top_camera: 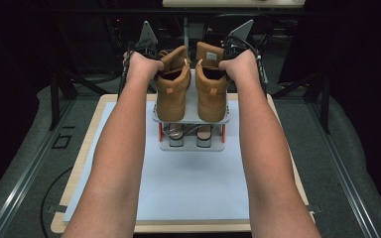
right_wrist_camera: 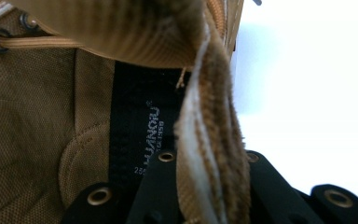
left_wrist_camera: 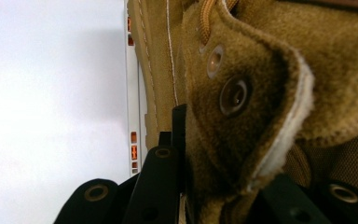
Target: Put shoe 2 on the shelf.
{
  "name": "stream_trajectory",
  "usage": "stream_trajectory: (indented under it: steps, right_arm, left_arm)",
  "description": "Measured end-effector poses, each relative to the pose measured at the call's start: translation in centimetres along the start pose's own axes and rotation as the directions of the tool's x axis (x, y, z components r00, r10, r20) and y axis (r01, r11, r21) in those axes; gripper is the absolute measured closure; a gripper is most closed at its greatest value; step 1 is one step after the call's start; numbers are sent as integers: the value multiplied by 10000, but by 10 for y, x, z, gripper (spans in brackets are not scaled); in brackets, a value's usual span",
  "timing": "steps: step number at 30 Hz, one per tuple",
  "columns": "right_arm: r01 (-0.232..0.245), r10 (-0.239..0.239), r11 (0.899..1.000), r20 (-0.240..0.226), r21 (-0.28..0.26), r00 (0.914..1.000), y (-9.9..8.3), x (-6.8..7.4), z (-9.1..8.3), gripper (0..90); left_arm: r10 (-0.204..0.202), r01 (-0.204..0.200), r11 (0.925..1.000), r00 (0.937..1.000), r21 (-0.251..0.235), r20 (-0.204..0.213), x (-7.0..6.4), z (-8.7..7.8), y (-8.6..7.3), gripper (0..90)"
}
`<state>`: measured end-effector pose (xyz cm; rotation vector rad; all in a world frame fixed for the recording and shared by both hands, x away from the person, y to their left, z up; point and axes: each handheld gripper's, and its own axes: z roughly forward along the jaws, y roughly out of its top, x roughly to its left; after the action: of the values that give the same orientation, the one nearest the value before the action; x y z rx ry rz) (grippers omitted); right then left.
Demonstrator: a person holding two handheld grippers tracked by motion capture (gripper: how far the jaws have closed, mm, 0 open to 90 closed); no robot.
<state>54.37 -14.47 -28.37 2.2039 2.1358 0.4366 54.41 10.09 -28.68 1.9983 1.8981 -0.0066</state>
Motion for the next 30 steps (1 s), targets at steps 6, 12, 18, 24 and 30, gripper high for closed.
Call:
stream_trajectory:
  steps: [6,12,18,24,30]
  right_arm:
    - [294,-294,9996,-106,-16,9995,0,0,0,833]
    - [465,-465,9989,-76,26,9989,1,2,0,813]
    - [436,-436,9990,-151,-17,9989,2,2,0,792]
    - [568,-571,9982,-158,-177,9982,2,3,-2,753]
    - [616,-632,9972,-378,-419,9973,2,1,-4,685]
  left_arm:
    - [193,-193,9998,9998,-42,53,1,1,-1,834]
    - [466,-467,9989,9989,42,77,1,1,-1,814]
    - [544,-545,9985,9984,48,144,3,0,0,800]
    - [599,-599,9982,9981,-49,145,1,0,-1,770]
    - [700,-694,9972,9974,-279,199,0,-1,0,694]
